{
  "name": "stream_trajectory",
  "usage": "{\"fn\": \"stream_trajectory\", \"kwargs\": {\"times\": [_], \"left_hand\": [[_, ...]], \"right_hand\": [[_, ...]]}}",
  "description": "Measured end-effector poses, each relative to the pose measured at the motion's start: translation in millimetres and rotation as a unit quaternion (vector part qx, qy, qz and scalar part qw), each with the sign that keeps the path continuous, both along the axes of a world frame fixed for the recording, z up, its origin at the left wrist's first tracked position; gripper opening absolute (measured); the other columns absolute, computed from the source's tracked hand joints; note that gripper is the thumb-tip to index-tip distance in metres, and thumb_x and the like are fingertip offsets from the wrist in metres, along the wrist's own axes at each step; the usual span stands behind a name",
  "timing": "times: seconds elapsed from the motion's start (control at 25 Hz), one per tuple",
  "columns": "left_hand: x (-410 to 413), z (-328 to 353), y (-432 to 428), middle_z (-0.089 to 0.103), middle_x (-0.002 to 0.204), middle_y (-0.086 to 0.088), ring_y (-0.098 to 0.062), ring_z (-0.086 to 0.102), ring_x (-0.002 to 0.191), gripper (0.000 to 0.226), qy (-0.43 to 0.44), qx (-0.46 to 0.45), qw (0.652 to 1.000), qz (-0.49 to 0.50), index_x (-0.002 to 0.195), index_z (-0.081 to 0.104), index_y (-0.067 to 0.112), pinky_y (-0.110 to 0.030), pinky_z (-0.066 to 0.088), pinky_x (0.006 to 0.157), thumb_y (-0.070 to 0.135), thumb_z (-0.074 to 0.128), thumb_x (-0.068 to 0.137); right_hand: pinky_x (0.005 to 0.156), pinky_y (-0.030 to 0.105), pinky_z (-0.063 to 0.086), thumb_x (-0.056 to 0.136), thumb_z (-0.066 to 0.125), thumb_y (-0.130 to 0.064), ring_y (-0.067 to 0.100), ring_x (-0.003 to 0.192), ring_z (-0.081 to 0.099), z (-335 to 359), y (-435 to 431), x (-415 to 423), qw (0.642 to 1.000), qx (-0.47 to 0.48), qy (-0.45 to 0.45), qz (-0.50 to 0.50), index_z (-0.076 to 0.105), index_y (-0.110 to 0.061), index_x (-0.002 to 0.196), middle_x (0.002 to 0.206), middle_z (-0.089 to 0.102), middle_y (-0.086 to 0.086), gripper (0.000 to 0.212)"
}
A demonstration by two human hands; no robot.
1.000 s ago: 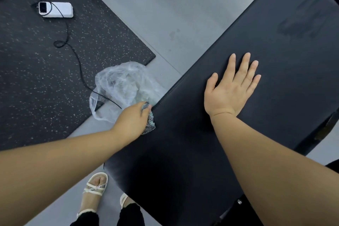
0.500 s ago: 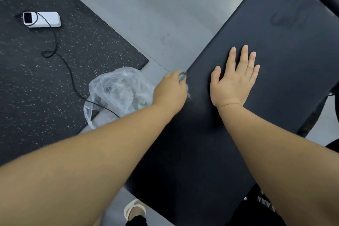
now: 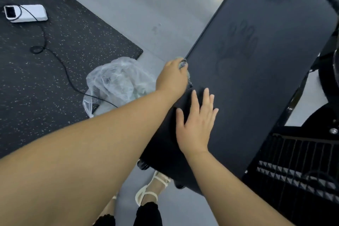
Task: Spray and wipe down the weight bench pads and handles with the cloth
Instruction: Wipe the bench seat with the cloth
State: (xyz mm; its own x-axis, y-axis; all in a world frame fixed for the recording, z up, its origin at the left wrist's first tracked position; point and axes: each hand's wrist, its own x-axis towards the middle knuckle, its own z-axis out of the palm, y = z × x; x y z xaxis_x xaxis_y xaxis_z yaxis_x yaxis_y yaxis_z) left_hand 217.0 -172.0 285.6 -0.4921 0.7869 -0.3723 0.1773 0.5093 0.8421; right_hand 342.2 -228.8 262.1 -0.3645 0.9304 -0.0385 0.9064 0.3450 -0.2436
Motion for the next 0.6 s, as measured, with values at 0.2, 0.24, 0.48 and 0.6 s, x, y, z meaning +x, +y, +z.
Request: {"fn": "stream_trajectory", "kwargs": {"times": [0.2, 0.24, 0.48, 0.6], "left_hand": [[4, -32, -82, 0.041, 0.138, -0.004, -0.022, 0.048, 0.117, 0.038, 0.095, -0.057, 0.992, -0.056, 0.136, 0.041, 0.014, -0.028, 0.036, 0.087, 0.022, 0.034, 0.1], [4, -37, -102, 0.042, 0.138, -0.005, -0.023, 0.047, 0.118, 0.038, 0.08, -0.073, 0.993, -0.054, 0.135, 0.042, 0.012, -0.029, 0.036, 0.09, 0.024, 0.033, 0.101], [6, -43, -144, 0.055, 0.114, -0.011, -0.028, 0.053, 0.099, 0.027, 0.027, -0.137, 0.989, -0.038, 0.103, 0.054, 0.01, -0.03, 0.035, 0.075, 0.025, 0.032, 0.1], [0, -36, -87, 0.057, 0.113, -0.012, -0.026, 0.054, 0.089, 0.034, 0.046, -0.095, 0.993, -0.049, 0.105, 0.057, 0.009, -0.031, 0.036, 0.071, 0.029, 0.03, 0.1]], "right_hand": [[0.115, 0.046, 0.005, 0.092, 0.029, -0.037, 0.031, 0.142, 0.018, -33, -14, -3, 0.993, 0.083, -0.08, -0.032, 0.027, -0.009, 0.146, 0.154, 0.021, 0.016, 0.061], [0.115, 0.046, 0.003, 0.092, 0.028, -0.038, 0.031, 0.142, 0.017, -34, -15, -4, 0.992, 0.087, -0.088, -0.033, 0.025, -0.01, 0.147, 0.154, 0.02, 0.016, 0.062], [0.117, 0.046, 0.001, 0.092, 0.019, -0.04, 0.028, 0.145, 0.007, -33, -19, -5, 0.989, 0.083, -0.111, -0.041, 0.018, -0.012, 0.149, 0.157, 0.011, 0.013, 0.063], [0.117, 0.045, 0.0, 0.092, 0.019, -0.039, 0.027, 0.145, 0.006, -33, -18, -5, 0.99, 0.089, -0.1, -0.04, 0.018, -0.013, 0.149, 0.157, 0.009, 0.012, 0.063]]}}
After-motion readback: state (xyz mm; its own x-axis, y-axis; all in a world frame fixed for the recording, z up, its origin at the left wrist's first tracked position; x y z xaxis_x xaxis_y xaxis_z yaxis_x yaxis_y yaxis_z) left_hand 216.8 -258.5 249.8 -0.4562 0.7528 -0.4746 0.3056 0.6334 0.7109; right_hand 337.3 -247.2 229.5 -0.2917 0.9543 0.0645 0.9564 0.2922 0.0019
